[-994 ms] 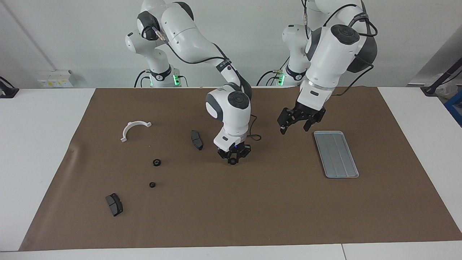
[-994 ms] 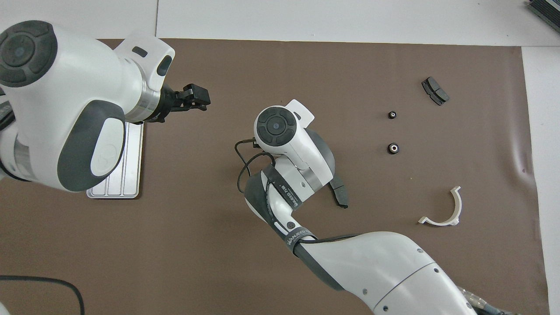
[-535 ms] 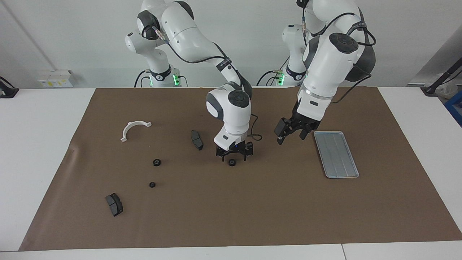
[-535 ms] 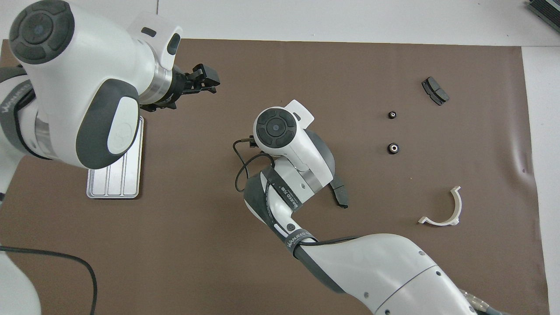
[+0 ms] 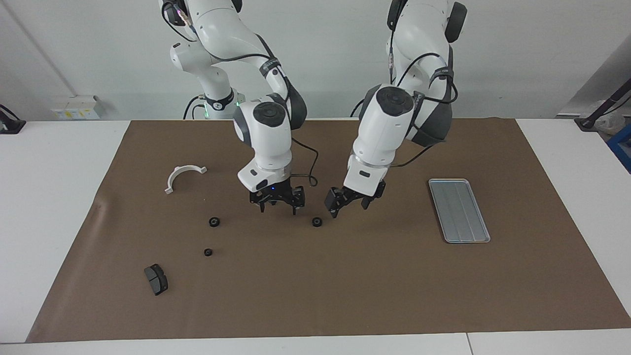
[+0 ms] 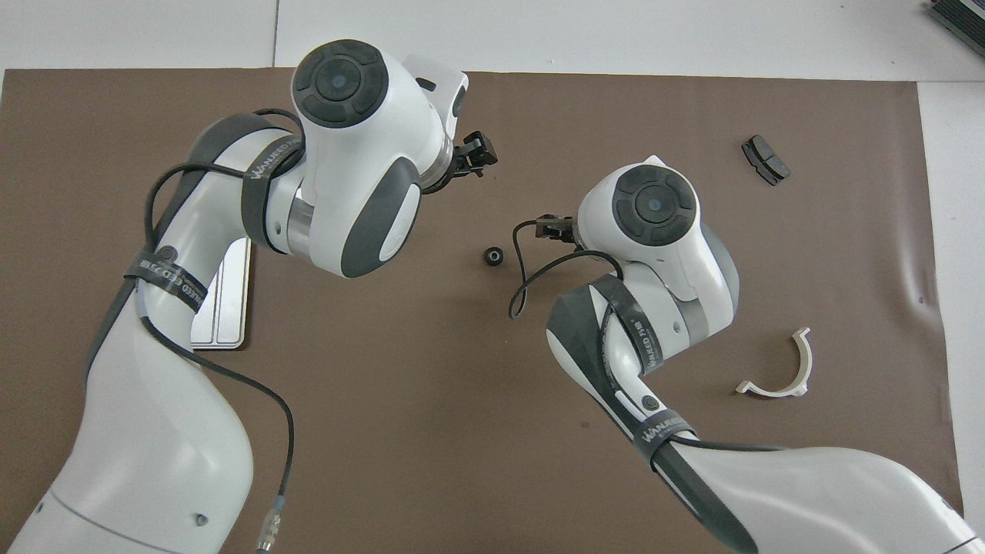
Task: Pick bearing gear from pile to tray
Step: 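Grasp the bearing with the left gripper while the right gripper reaches the pile, then place the bearing in the tray with the left gripper while the right gripper carries another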
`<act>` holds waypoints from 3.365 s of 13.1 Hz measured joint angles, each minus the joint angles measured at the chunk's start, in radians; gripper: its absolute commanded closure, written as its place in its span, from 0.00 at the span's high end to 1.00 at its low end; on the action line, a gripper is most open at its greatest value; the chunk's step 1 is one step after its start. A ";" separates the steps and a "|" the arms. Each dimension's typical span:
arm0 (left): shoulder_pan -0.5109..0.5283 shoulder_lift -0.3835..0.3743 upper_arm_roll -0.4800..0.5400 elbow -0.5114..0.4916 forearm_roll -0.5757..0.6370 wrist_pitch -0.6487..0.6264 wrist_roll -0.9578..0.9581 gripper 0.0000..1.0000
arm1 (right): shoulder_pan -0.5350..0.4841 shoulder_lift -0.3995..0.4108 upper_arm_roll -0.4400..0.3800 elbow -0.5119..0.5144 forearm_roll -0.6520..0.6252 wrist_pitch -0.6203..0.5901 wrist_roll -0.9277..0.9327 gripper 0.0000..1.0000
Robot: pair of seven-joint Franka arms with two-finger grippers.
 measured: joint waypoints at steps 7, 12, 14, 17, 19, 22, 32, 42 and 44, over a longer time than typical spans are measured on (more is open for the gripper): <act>-0.096 0.084 -0.002 -0.045 0.060 0.117 -0.011 1.00 | -0.192 -0.018 0.000 -0.109 0.019 0.071 -0.349 1.00; -0.130 0.078 -0.005 -0.202 0.106 0.253 -0.009 1.00 | -0.247 -0.020 0.000 -0.207 0.020 0.156 -0.451 1.00; -0.135 0.077 -0.004 -0.213 0.118 0.261 -0.009 1.00 | -0.247 -0.020 0.002 -0.231 0.020 0.163 -0.454 1.00; -0.135 0.077 -0.003 -0.220 0.120 0.262 -0.009 1.00 | -0.249 -0.020 0.002 -0.269 0.020 0.209 -0.454 1.00; -0.135 0.077 -0.003 -0.233 0.121 0.267 -0.005 1.00 | -0.250 -0.020 0.002 -0.291 0.020 0.234 -0.454 0.83; -0.137 0.077 -0.004 -0.257 0.122 0.284 -0.002 0.87 | -0.251 -0.020 0.002 -0.294 0.020 0.234 -0.454 0.24; -0.143 0.074 -0.004 -0.262 0.126 0.288 0.005 0.02 | -0.248 -0.037 0.007 -0.285 0.030 0.236 -0.449 0.00; 0.099 -0.051 0.015 -0.227 0.091 0.109 0.289 0.00 | -0.060 -0.048 0.014 -0.215 0.105 0.227 -0.302 0.00; 0.208 -0.087 0.015 -0.260 0.085 0.085 0.461 0.00 | 0.013 -0.033 0.015 -0.165 0.104 0.188 -0.207 0.00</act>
